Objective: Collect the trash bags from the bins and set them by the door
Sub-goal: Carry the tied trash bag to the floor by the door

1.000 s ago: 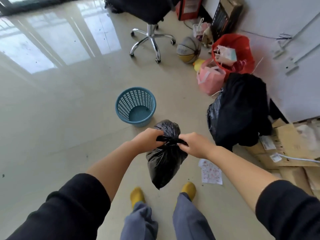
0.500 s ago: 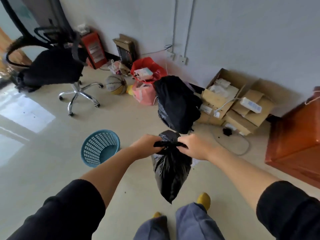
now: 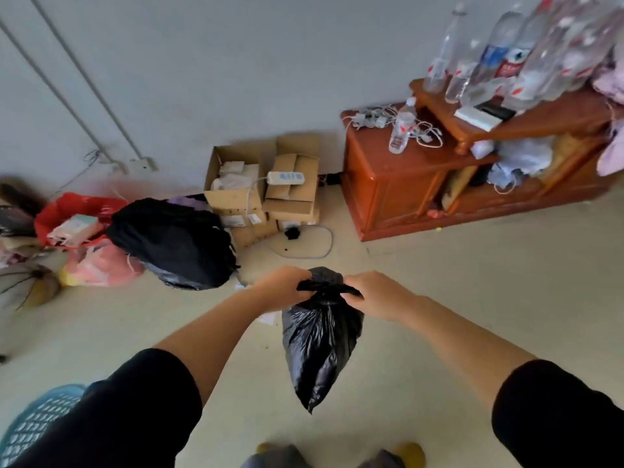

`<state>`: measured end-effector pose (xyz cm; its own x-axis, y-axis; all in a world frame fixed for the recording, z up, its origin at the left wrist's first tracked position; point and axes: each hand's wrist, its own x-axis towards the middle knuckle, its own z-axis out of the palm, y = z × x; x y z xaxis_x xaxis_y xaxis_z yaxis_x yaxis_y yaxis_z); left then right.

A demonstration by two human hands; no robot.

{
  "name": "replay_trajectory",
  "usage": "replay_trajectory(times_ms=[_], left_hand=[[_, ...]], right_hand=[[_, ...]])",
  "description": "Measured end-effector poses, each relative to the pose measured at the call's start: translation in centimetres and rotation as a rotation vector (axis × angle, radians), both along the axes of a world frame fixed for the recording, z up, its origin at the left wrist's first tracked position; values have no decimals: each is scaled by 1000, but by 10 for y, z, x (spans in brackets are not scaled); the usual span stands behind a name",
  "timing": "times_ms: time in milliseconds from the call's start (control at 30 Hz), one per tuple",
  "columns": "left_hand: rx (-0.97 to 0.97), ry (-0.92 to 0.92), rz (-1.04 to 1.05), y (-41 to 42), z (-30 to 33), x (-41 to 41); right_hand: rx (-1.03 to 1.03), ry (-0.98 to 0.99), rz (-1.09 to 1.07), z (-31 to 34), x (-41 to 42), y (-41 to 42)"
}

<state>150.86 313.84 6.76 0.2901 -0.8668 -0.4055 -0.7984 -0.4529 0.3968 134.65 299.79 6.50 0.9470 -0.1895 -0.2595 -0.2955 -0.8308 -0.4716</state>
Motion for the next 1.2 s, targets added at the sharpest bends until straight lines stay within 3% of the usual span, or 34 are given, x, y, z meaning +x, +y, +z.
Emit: replay_trajectory(times_ms=[367,633,1200], left_hand=[[-35,-25,-448,-254,13,-242],[-63,22,-810,-415,18,-409],[-34,85,-1279,-763,7,-683]], right_hand=[[-85,54,-398,10,-280,-179],[-96,55,-747,26,-460,-264],[-68,91,-1162,12,-716,-532]])
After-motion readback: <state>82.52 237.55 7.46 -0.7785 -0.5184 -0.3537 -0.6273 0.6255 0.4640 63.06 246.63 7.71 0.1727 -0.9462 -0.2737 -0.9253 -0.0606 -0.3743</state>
